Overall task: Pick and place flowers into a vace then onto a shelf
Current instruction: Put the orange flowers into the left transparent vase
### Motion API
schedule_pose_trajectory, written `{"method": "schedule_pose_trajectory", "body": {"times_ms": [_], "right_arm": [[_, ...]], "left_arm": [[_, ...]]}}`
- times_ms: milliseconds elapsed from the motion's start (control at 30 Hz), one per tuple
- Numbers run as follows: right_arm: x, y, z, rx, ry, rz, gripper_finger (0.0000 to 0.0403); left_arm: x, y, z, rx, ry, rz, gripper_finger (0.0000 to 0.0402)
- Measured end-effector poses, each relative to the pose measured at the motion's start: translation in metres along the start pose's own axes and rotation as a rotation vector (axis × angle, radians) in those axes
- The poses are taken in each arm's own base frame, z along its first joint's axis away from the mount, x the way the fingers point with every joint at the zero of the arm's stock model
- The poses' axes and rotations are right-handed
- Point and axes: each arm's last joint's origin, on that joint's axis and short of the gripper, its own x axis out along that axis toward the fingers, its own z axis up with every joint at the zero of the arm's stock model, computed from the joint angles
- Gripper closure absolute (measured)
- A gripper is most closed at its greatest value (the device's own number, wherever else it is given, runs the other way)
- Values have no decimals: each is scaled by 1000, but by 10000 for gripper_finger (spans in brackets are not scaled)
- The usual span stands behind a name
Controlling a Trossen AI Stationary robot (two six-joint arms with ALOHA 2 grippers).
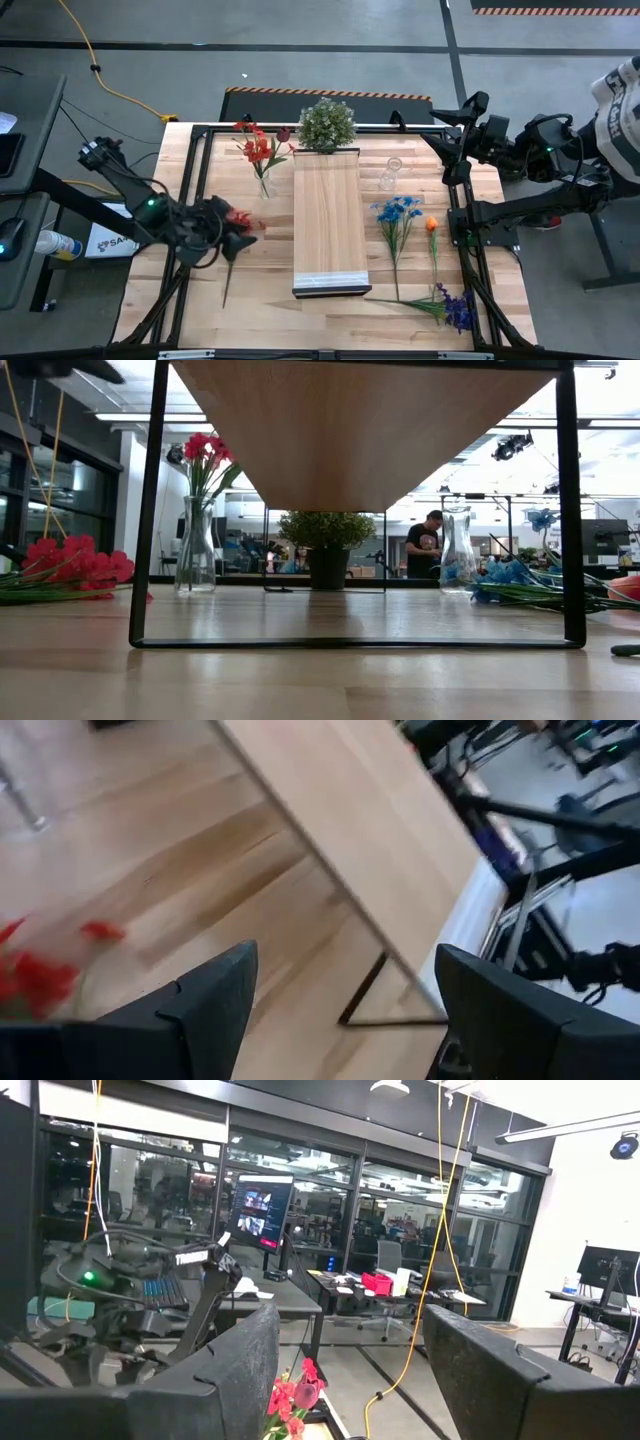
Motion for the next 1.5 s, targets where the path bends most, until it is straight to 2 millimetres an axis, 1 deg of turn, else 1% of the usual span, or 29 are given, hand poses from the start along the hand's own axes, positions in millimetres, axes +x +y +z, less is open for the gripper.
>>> {"method": "schedule_pose_trajectory", "body": {"times_ms": [267,400,567,667,800,1100,1200,1367,1500], "right_arm": [[0,0,0,0,0,0,167],[0,0,0,0,0,0,167],[0,0,1,-1,-7,-1,167],[0,0,2,-14,-16,-3,167],[0,0,3,-18,-32,5,167],[0,0,3,-18,-36,22,167],[0,0,3,-19,-35,23,167],[0,0,3,-19,-35,22,167],[0,0,3,-19,-35,22,167]], "left_arm": [[-21,-2,3,-46,190,320,64],[-20,-11,-2,-72,296,440,64],[-7,-22,-17,-129,415,529,64],[2,-27,-26,-140,444,562,64],[15,-32,-36,-144,434,589,64],[36,-35,-55,-154,414,717,64],[44,-34,-61,-144,400,756,64],[52,-30,-69,-151,376,871,64],[63,-16,-80,-183,369,904,64]]}}
